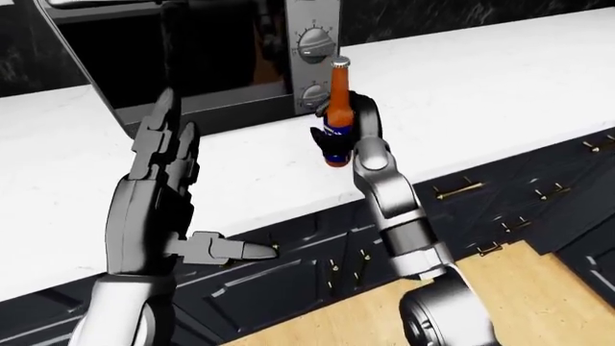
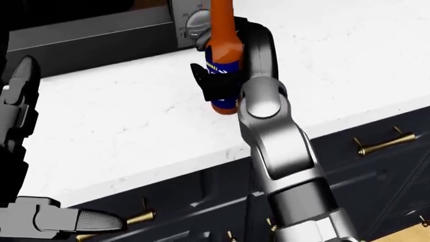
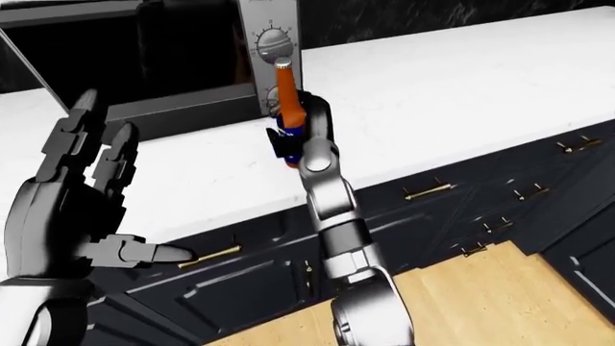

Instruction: Move the drinks to the dining counter.

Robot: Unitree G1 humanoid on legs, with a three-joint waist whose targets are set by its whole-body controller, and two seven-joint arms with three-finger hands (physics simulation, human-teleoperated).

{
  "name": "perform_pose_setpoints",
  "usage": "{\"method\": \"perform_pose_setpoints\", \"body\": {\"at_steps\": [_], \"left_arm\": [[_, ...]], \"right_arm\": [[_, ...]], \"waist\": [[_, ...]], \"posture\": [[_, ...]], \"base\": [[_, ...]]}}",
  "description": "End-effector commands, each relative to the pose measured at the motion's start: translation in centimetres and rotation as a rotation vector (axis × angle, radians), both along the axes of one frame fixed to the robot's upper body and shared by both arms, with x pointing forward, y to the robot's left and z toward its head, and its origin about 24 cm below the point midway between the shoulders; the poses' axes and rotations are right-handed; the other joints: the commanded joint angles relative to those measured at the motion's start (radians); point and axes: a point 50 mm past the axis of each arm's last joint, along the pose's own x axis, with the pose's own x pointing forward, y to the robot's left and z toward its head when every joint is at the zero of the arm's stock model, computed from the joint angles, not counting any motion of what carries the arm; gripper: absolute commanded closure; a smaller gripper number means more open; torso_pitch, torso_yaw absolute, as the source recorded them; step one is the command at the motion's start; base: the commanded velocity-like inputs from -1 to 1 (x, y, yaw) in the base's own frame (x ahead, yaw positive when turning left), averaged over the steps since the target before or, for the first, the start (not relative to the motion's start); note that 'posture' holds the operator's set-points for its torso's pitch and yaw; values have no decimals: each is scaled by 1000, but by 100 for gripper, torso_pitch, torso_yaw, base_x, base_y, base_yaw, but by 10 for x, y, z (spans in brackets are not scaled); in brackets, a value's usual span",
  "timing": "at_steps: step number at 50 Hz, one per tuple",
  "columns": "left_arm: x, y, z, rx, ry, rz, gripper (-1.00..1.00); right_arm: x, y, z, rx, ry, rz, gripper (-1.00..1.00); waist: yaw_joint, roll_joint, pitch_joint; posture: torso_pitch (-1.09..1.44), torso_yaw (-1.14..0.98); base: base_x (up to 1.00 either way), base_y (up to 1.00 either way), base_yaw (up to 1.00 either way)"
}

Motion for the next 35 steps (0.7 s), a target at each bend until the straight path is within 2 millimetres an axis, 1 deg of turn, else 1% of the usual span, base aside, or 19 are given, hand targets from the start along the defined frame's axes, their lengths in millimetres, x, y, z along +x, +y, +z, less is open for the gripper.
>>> {"method": "perform_pose_setpoints", "body": {"at_steps": [1,8,12,14,16,19,20,21,22,23,25,26,27,28,29,30,31,33,35], "left_arm": [[-5,0,9,9,-70,6,-100],[-5,-3,8,11,-68,1,-100],[-4,-4,8,15,-70,0,-100],[-4,-5,9,15,-70,0,-100],[-5,-5,9,13,-72,-2,-100],[-6,-5,9,11,-75,-1,-100],[-6,-4,10,9,-77,-1,-100],[-7,-3,11,8,-78,0,-100],[-7,-3,12,10,-79,0,-100],[-8,-3,12,10,-81,0,-100],[-8,-2,14,9,-82,-1,-100],[-9,-3,14,12,-82,-1,-100],[-9,-4,13,21,-81,-2,-100],[-9,-4,13,21,-81,-3,-100],[-9,-4,14,22,-82,-3,-100],[-9,-4,14,24,-83,-4,-100],[-9,-4,15,23,-84,-3,-100],[-9,-4,16,24,-85,-4,-100],[-10,-4,16,22,-86,-5,-100]], "right_arm": [[-4,2,31,22,-128,23,100],[-21,-19,42,71,-150,19,100],[-35,-32,43,96,-160,2,100],[-43,-39,48,112,-170,-3,100],[-55,-43,54,117,-184,1,100],[-66,-44,57,123,-192,16,100],[-69,-43,56,123,-189,25,100],[-70,-43,56,124,-189,27,100],[-72,-42,57,129,-189,35,100],[-74,-42,56,129,-189,40,100],[-76,-41,57,130,-190,48,100],[-77,-41,57,129,-192,51,100],[-79,-43,60,139,-212,43,100],[-80,-44,62,141,-215,46,100],[-81,-42,62,138,-215,52,100],[-81,-42,62,138,-217,55,100],[-81,-42,62,138,-217,56,100],[-82,-41,62,137,-218,63,100],[-82,-41,62,137,-216,69,100]], "waist": [[0,3,-25],[3,-2,-24],[4,-5,-22],[3,-6,-23],[3,-8,-24],[4,-8,-22],[15,-4,-35],[18,5,-23],[14,8,-9],[12,12,-4],[13,19,-16],[12,28,-19],[10,42,-15],[10,62,-13],[10,72,-25],[25,70,4],[22,83,8],[41,61,-2],[44,38,6]], "posture": [[0,0],[0,0],[0,0],[0,0],[0,0],[0,0],[0,0],[0,0],[0,0],[0,0],[0,0],[0,0],[0,0],[0,0],[0,0],[0,0],[0,0],[0,0],[0,0]], "base": [[0,0,0],[0,0,0],[0,0,0],[0,0,0],[0,0,0],[0,0,0],[0,0,58],[0,0,100],[0,0,100],[0,0,100],[0,0,100],[0,0,100],[0,0,100],[0,0,100],[0,0,100],[0,0,100],[0,0,100],[0,0,100],[0,0,100]]}}
